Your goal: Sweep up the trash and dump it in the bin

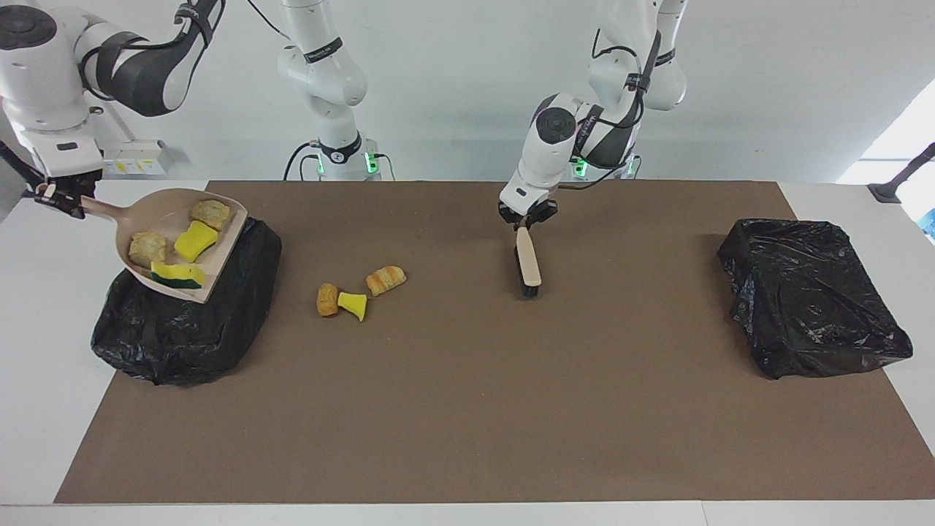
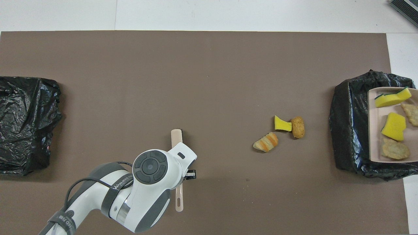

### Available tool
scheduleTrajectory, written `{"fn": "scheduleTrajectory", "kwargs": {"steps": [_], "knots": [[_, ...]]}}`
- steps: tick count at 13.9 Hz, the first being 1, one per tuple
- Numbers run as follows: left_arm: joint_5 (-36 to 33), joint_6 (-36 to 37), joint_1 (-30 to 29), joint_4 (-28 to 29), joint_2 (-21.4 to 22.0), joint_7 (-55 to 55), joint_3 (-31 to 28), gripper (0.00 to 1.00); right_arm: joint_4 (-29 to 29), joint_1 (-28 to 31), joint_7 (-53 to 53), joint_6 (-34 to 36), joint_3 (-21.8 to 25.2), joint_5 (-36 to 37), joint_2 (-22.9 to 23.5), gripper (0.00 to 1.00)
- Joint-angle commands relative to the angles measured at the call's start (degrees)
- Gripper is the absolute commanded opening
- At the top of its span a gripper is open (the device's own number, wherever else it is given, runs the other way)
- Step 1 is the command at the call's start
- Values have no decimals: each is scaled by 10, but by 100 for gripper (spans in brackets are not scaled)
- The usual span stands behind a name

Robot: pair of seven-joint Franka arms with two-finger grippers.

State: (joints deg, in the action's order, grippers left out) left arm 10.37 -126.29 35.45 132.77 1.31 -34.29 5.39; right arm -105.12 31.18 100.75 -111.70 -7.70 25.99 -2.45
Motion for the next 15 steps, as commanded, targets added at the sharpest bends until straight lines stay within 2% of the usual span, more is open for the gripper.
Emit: {"fn": "scheduleTrajectory", "kwargs": {"steps": [1, 2, 3, 4, 5, 9, 12, 15], "knots": [[7, -22, 9, 14, -4, 6, -8, 0, -26, 13, -9, -16, -6, 41, -25, 0], [7, -21, 10, 13, -5, 8, -8, 3, -32, 17, -20, -16, -6, 56, -29, 0], [7, -19, 9, 11, -5, 11, -9, 20, -38, 20, -27, -16, -6, 70, -33, 0], [7, -17, 8, 7, -8, 12, -9, 66, -39, 22, -35, -12, -6, 84, -35, 0], [7, -14, 8, 4, -9, 10, -10, 100, -38, 25, -43, -9, -6, 101, -36, 0], [6, -4, -11, -29, -7, 7, -13, 100, -29, 27, -70, 1, -6, 165, -34, 0], [3, 31, -64, -65, 3, 7, -13, 100, -21, 18, -116, 43, -8, 202, -32, 0], [-1, 79, -126, -105, 15, 34, -13, 100, -21, -15, -172, 69, -8, 230, -32, 0]]}}
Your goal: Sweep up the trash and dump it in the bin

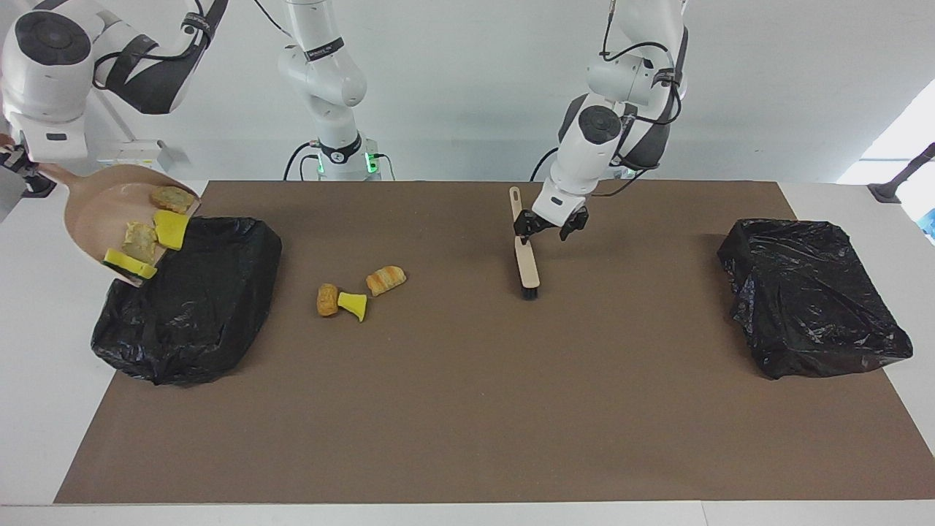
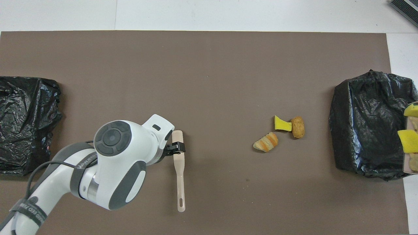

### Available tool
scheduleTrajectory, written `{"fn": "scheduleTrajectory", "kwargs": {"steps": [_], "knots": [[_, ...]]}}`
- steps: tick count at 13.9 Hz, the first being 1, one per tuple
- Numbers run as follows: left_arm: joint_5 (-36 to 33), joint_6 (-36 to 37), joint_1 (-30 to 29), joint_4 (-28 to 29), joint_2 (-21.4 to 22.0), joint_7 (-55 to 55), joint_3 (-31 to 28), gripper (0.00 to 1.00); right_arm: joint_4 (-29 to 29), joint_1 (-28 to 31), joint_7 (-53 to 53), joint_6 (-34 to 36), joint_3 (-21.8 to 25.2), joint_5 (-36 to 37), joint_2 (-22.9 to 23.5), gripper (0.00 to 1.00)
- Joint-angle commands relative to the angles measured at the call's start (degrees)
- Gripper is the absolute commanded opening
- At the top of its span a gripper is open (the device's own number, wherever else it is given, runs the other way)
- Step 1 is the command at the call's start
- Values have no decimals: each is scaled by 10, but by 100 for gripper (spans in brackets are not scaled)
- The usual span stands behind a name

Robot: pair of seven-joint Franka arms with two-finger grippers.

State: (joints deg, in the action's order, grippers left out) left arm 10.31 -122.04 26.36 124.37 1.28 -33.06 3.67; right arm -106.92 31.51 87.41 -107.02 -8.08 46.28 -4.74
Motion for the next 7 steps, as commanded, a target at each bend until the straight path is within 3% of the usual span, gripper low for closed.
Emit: {"fn": "scheduleTrajectory", "kwargs": {"steps": [1, 4, 7], "knots": [[0, 49, -53, -21, 28, 40, 4, 100, -4, -33, -50, 36, -5, 41, -10, 0], [0, 100, -95, -21, 48, 90, 3, 100, 1, -78, -73, 64, -5, 79, -7, 0], [-4, 113, -139, -21, 50, 135, 2, 100, 14, -79, -68, 65, -5, 96, 1, 0]]}}
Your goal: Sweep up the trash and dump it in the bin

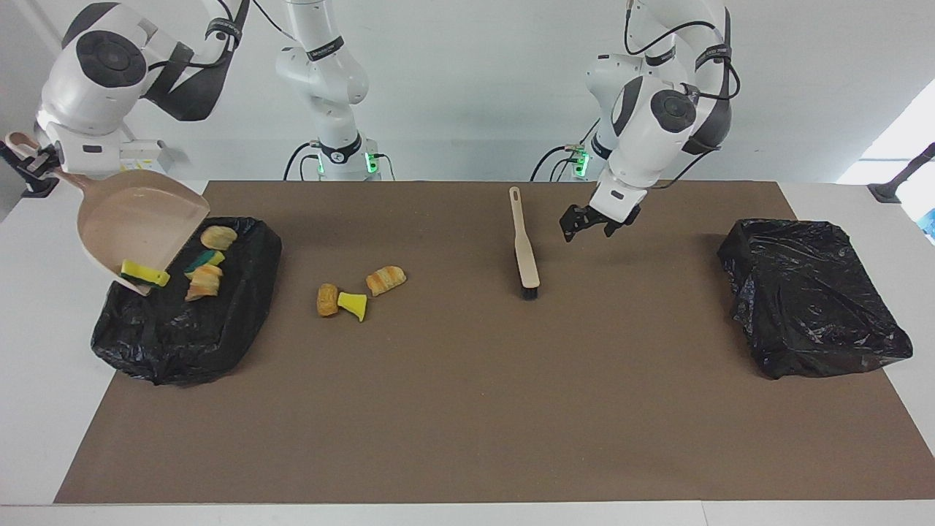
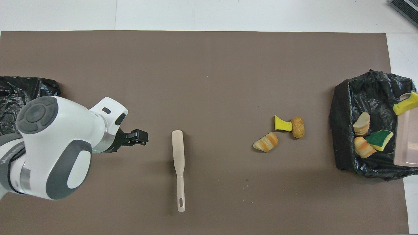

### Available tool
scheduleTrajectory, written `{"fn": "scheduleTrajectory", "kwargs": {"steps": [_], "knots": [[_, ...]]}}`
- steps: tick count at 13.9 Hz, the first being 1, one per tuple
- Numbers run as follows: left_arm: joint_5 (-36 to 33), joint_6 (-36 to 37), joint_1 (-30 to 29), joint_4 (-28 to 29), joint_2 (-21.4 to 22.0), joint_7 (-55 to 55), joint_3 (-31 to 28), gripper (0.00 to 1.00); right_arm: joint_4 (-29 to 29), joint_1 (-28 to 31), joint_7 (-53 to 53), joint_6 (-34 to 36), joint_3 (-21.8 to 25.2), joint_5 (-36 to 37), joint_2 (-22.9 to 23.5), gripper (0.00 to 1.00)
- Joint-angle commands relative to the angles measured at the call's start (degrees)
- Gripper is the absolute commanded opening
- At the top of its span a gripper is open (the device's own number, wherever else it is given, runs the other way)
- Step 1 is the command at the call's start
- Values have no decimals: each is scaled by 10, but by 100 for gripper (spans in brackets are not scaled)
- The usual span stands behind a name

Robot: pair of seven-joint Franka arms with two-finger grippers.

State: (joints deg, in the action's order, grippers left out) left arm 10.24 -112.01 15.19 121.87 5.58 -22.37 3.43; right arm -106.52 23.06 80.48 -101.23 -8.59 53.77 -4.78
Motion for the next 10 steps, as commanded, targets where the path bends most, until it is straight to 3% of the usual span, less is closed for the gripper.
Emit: {"fn": "scheduleTrajectory", "kwargs": {"steps": [1, 7, 10], "knots": [[-3, 13, -46, 4, 7, 38, 4, 100, 13, 8, 5, 6, 1, 23, 2, 0], [-28, 13, -142, 2, 9, 161, 4, 100, 27, 19, 24, 8, 2, 7, 2, 0], [-33, 24, -166, -41, 11, 197, 4, 100, 36, 34, 57, 9, 2, -71, 3, 0]]}}
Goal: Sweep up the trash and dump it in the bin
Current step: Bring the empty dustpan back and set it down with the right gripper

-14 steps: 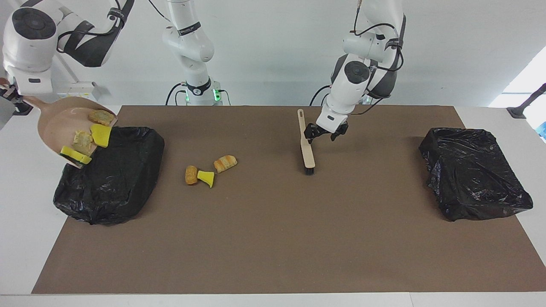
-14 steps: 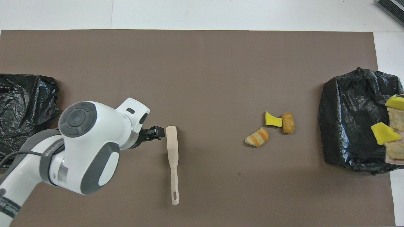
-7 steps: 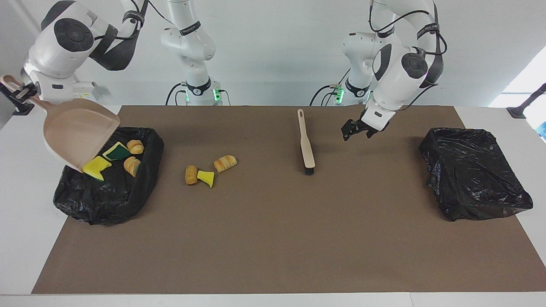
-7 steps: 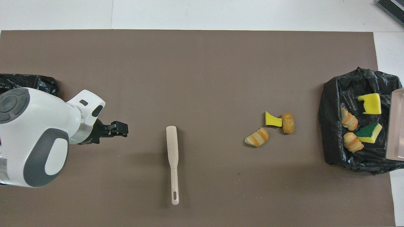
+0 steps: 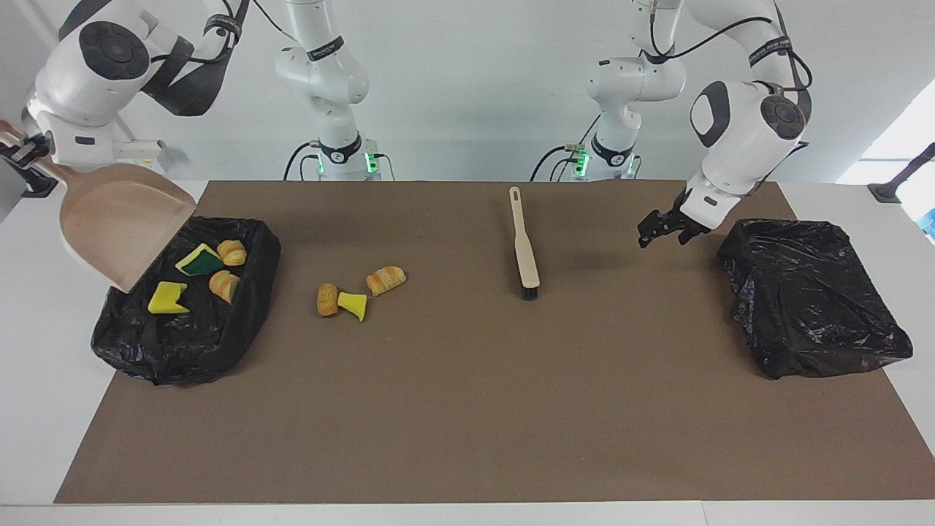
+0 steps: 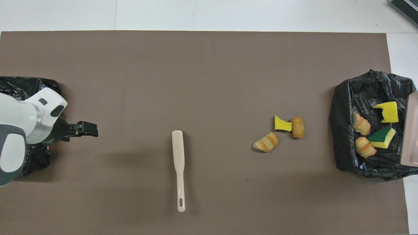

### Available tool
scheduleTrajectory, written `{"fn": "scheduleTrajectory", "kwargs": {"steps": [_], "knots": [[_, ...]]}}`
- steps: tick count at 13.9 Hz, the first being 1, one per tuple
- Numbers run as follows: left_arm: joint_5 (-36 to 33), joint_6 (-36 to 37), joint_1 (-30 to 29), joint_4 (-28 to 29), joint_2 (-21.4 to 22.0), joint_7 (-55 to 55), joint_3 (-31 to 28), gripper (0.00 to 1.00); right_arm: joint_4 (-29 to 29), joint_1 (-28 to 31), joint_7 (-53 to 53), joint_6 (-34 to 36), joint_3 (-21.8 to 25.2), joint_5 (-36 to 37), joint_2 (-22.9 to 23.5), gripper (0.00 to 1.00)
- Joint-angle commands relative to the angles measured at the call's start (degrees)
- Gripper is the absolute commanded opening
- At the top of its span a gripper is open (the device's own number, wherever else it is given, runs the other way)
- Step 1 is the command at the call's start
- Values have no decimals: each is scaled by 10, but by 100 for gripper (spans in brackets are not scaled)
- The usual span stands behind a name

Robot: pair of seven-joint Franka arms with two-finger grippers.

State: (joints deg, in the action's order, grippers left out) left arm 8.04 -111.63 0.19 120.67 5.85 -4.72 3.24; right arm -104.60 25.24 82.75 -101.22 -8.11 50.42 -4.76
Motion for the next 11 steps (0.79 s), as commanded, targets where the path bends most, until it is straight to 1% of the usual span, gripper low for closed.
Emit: {"fn": "scheduleTrajectory", "kwargs": {"steps": [1, 3, 5, 6, 9, 11], "knots": [[-10, 34, -24, -52, 7, 29, 6, 100, 17, 12, 35, 10, -2, -57, 3, 0], [-11, 82, -33, -102, 7, 36, 6, 100, 18, 12, 36, 14, -2, -112, 4, 0], [-11, 124, -33, -136, 13, 36, 5, 100, 18, 11, 29, 15, -2, -178, 4, 0], [-19, 134, -35, -144, 23, 36, 4, 100, 17, 10, 20, 15, -2, -211, 4, 0], [-37, 142, -41, -148, 51, 36, 5, 100, 12, 0, -63, 25, -11, -259, 3, 0], [-39, 192, -40, -189, 51, 36, 7, 100, 12, -34, -165, 48, -13, -295, 2, 0]]}}
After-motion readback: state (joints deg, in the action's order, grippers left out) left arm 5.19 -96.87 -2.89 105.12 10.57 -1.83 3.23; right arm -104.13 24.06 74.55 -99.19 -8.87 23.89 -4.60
